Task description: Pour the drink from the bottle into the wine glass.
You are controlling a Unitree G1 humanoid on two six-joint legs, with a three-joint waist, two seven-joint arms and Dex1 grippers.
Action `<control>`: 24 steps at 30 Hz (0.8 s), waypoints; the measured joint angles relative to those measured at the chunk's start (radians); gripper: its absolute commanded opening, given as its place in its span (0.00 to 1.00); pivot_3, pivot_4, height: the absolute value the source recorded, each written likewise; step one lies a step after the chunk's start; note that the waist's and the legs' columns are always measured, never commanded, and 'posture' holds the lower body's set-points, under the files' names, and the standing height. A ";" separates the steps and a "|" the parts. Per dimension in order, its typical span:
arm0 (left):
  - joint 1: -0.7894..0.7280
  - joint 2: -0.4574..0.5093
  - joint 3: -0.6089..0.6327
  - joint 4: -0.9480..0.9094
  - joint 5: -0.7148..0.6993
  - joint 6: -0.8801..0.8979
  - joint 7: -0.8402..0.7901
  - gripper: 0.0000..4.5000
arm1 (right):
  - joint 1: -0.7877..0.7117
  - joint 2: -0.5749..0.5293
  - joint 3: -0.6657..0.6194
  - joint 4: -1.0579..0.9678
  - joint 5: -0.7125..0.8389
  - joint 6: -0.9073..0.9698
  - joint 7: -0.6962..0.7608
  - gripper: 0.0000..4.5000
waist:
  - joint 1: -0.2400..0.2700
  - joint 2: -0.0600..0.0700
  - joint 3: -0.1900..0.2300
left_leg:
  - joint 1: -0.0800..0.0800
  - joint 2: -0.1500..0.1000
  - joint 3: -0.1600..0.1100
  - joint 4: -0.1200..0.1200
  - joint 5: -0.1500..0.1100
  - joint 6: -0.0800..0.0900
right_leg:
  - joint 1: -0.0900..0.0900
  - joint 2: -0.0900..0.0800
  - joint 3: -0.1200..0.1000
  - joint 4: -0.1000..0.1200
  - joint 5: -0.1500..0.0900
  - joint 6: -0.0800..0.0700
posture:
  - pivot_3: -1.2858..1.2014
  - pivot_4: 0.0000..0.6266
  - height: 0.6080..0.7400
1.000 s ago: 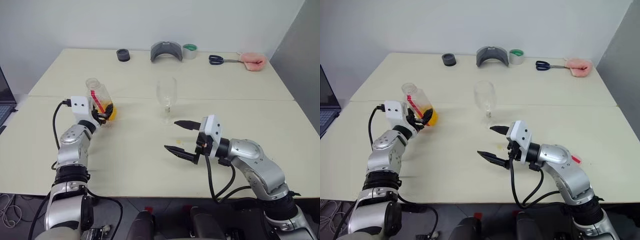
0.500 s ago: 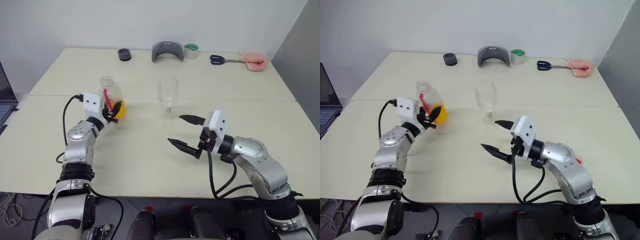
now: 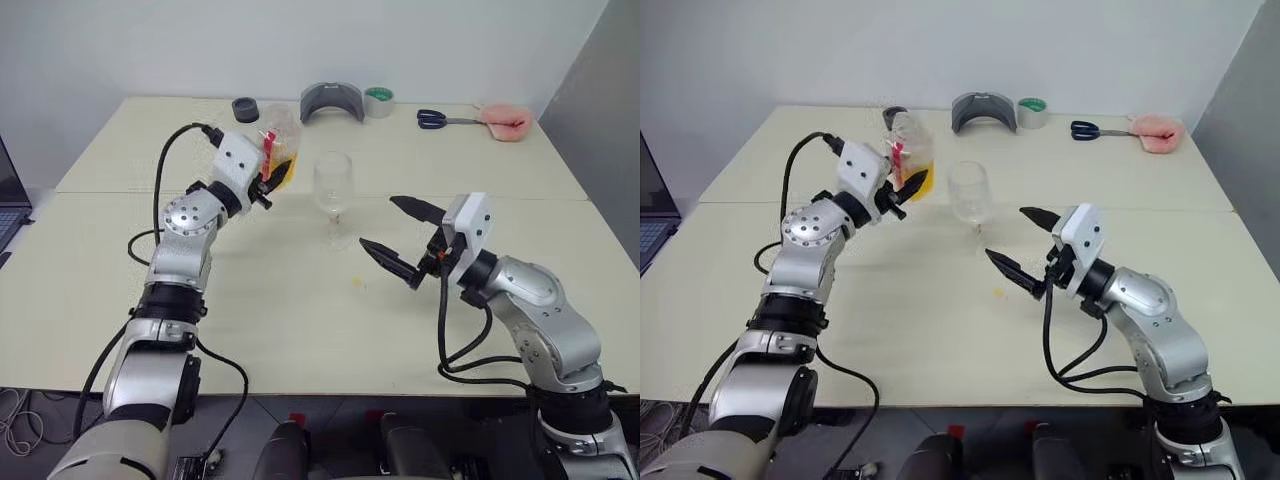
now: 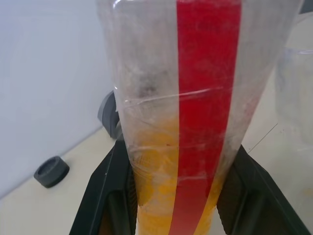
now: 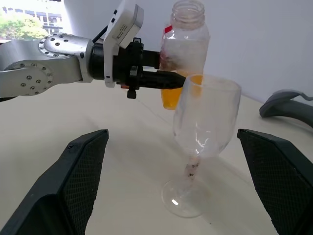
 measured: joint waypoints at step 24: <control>-0.270 0.094 -0.208 0.469 0.444 -0.533 0.329 0.37 | -0.015 0.064 0.015 0.067 -0.090 -0.030 -0.092 1.00 | 0.001 0.000 0.000 | -0.002 -0.001 0.000 0.000 0.000 0.000 | -0.002 0.000 0.000 0.001 0.000 0.000 | 0.52 0.24 1.00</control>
